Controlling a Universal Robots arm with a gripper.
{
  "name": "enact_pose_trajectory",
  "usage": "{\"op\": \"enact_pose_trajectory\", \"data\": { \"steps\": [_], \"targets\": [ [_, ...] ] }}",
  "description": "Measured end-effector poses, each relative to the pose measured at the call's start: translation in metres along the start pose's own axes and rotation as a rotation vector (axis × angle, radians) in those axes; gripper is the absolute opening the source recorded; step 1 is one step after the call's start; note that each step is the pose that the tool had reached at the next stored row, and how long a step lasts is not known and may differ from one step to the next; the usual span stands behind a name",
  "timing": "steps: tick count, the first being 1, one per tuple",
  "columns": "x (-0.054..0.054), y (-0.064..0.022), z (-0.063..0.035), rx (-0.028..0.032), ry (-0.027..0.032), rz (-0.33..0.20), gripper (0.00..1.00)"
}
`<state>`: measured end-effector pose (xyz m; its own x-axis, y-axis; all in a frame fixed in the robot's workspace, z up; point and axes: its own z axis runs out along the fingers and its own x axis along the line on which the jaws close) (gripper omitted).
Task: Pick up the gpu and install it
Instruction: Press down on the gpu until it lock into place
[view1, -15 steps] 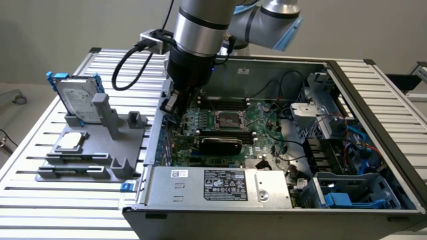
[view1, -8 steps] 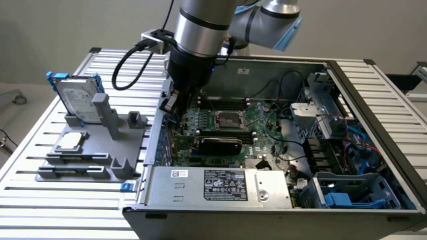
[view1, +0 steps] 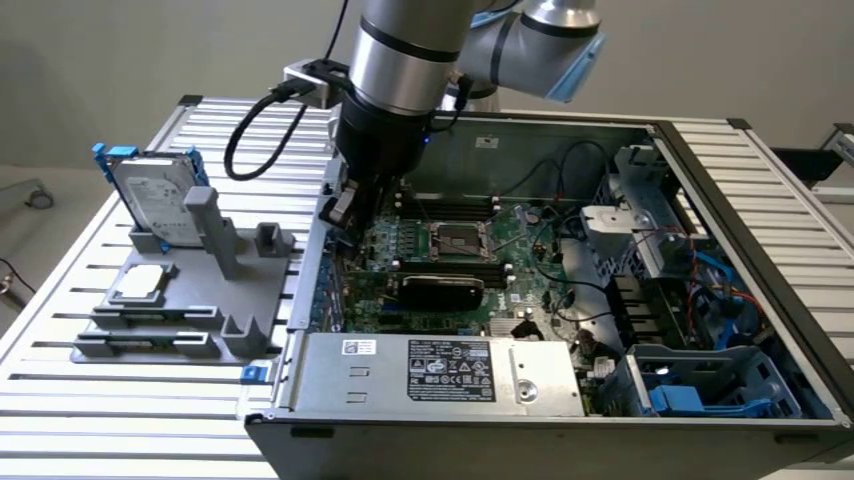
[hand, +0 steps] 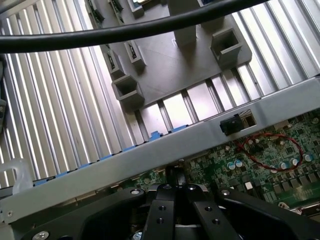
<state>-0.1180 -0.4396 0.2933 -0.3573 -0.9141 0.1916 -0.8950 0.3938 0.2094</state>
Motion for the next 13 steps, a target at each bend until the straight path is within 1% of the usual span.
{"op": "enact_pose_trajectory", "data": {
  "steps": [13],
  "targets": [
    [-0.0009,-0.001,0.0039,-0.0015,-0.0004,0.014,0.11]
  ]
}}
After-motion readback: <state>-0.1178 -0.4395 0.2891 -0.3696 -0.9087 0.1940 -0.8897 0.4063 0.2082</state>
